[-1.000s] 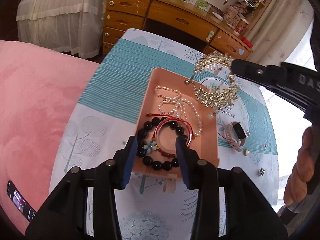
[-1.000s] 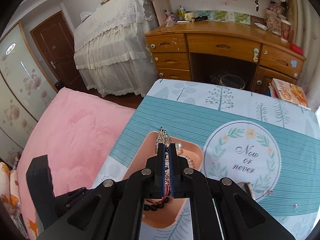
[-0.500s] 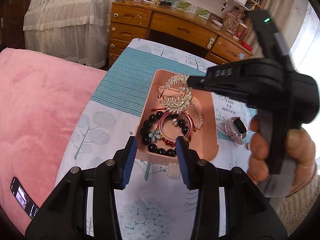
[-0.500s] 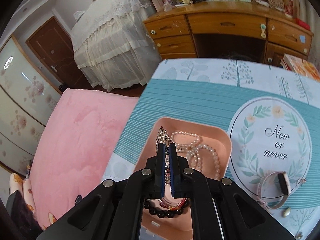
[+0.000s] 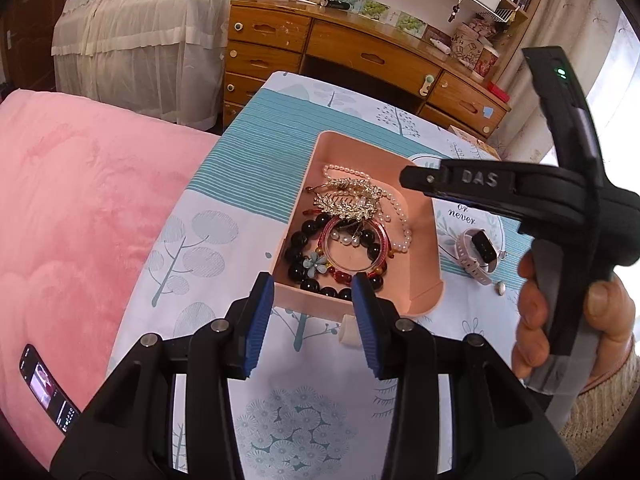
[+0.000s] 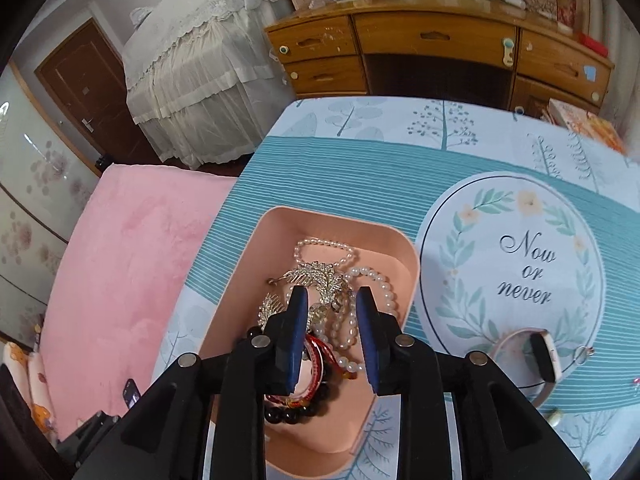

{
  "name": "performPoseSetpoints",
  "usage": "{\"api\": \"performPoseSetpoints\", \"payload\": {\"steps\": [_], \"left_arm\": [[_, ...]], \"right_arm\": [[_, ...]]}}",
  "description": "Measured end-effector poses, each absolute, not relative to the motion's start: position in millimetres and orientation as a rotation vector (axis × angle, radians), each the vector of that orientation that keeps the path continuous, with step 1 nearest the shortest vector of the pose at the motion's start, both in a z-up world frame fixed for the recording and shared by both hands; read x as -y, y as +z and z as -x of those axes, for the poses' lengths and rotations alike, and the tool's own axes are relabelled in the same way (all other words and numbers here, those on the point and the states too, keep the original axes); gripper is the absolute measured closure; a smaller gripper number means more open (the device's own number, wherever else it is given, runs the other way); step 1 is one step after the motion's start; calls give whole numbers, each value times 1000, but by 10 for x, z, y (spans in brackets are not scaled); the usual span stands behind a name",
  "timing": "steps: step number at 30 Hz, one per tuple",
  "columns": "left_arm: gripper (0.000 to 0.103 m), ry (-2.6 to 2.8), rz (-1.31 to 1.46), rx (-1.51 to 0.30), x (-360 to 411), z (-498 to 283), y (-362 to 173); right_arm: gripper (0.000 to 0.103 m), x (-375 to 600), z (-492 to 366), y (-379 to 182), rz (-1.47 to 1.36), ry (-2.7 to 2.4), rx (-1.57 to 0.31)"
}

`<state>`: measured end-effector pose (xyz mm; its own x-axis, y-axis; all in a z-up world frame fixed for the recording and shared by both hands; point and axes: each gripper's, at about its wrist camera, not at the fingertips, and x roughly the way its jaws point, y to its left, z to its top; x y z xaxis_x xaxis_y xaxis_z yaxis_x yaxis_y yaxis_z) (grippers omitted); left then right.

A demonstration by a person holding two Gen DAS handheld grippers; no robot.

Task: Organize jewelry
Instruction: 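Carry the bracelet and gold necklace into the pink box and open both tools, then move the left tool toward the pearl brooch while the right tool moves toward the gold flower charm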

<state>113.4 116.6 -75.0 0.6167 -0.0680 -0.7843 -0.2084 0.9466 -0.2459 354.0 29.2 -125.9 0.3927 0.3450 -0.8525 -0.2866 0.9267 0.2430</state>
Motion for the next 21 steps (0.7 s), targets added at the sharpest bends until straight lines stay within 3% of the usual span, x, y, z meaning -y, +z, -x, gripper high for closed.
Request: {"api": "performPoseSetpoints", "payload": {"steps": [21], "left_arm": [[66,68,267,-897,-831,-865,-644]], "right_arm": [[78,416,-2565,-1031,-18,385,-1044]]}}
